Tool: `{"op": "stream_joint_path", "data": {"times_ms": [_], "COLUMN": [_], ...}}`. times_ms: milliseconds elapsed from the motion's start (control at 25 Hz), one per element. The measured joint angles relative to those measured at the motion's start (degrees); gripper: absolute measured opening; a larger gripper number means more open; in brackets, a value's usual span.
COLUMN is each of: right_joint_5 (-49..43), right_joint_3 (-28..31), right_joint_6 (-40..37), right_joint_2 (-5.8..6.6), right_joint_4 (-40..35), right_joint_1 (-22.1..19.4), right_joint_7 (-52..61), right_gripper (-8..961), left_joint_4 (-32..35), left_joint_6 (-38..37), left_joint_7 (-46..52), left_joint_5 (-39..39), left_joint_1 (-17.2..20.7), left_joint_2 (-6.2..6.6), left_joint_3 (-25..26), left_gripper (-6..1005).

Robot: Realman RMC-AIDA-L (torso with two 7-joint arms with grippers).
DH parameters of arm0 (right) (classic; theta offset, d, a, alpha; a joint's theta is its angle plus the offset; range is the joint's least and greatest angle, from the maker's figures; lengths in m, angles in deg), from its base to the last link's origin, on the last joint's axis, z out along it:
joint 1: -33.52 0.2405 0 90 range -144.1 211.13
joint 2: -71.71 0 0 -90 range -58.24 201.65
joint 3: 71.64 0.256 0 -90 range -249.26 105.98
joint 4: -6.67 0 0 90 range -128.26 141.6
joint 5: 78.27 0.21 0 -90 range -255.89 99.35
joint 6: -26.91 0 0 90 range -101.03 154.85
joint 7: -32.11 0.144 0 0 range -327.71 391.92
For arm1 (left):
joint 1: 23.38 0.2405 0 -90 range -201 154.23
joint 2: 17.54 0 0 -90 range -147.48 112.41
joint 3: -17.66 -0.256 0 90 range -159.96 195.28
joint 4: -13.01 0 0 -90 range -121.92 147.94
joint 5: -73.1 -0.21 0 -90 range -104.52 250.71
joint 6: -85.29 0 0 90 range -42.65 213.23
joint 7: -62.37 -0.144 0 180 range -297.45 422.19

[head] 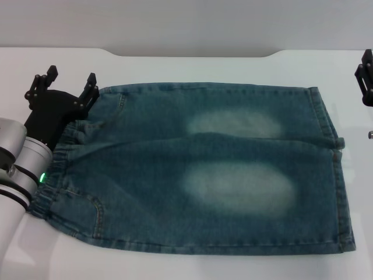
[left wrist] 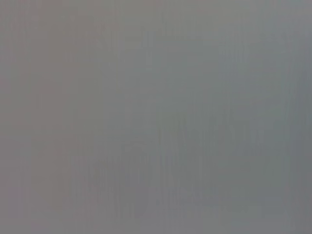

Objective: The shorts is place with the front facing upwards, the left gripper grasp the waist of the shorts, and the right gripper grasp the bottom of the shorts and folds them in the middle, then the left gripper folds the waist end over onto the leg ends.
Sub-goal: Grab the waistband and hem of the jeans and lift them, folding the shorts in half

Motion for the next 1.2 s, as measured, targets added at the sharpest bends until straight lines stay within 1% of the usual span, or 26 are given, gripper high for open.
{"op": "stream_joint_path", "data": {"times_ms": [440, 480, 520, 560, 600, 640, 720, 800, 840, 880, 920, 1000, 1040, 1120, 1160, 1200], "right_joint_5": [0.08, 0.74, 0.74, 0.92, 0.81, 0.81, 0.17, -0.16, -0.28, -0.3, -0.32, -0.35, -0.36, -0.38, -0.39, -0.41], "right_joint_3": [-0.05, 0.34, 0.34, 0.68, 2.04, 2.04, 4.1, 6.59, 8.1, 9.99, 11.89, 15.84, 17.86, 21.42, 23.29, 27.23], "right_joint_6": [-0.21, 1.28, 1.28, 2.2, 4.88, 4.88, 9.16, 14.81, 18.56, 22.42, 27.14, 35.54, 40.23, 47.39, 50.91, 58.71], "right_joint_2": [0.09, 0.26, 0.26, 0.39, 0.6, 0.6, 0.85, 1.08, 1.13, 1.14, 1.12, 0.99, 0.88, 0.7, 0.63, 0.37], "right_joint_4": [-0.99, 0.76, 0.76, 1.94, 5.37, 5.37, 9.49, 13.13, 15.08, 17.09, 19.15, 23.06, 25.23, 29.39, 31.47, 35.38], "right_joint_1": [0.19, -0.37, -0.37, -0.86, -2.37, -2.37, -3.94, -4.9, -5.22, -5.47, -5.64, -6.01, -6.26, -6.84, -7.17, -7.6], "right_joint_7": [1.27, 1.26, 1.26, 1.2, 0.82, 0.82, 0.17, -0.95, -1.54, -1.98, -2.17, -2.29, -2.29, -2.3, -2.31, -2.11], "right_gripper": [769, 769, 769, 768, 768, 767, 767, 767, 767, 767, 767, 768, 768, 768, 768, 768], "left_joint_4": [-0.31, -0.85, -1.59, -2.84, -4.26, -5.43, -10.14, -10.14, -12.89, -18.7, -23.77, -23.77, -28.12, -28.12, -45.97, -50.3], "left_joint_6": [0.19, 0.71, 1.48, 2.86, 4.71, 6.32, 11.99, 11.99, 14.47, 19.17, 23.45, 23.45, 28.41, 28.41, 52.6, 59.44], "left_joint_7": [0.11, 0.52, 1.12, 1.85, 2.38, 2.57, 2.44, 2.44, 2.32, 2.28, 2.26, 2.26, 2.24, 2.24, -0.2, -2.2], "left_joint_5": [0.27, 0.29, 0.26, 0.22, 0.16, 0.08, -0.07, -0.07, -0.36, -1.98, -4.09, -4.09, -6.64, -6.64, -16.91, -17.89], "left_joint_1": [0.27, 0.31, 0.43, 0.62, 0.82, 0.93, 1.36, 1.36, 1.72, 2.93, 4.12, 4.12, 5.37, 5.37, 10.29, 11.03], "left_joint_2": [-0.05, 0.03, 0.14, 0.58, 1.07, 1.56, 3.26, 3.26, 4.16, 5.9, 6.75, 6.75, 6.99, 6.99, 5.41, 4.48], "left_joint_3": [0.0, 0.0, 0.0, 0.0, 0.01, 0.04, 0.39, 0.39, 0.75, 2.3, 4.69, 4.69, 7.34, 7.34, 18.55, 20.85], "left_gripper": [783, 783, 783, 783, 783, 783, 782, 782, 782, 782, 782, 782, 782, 782, 782, 782]}}
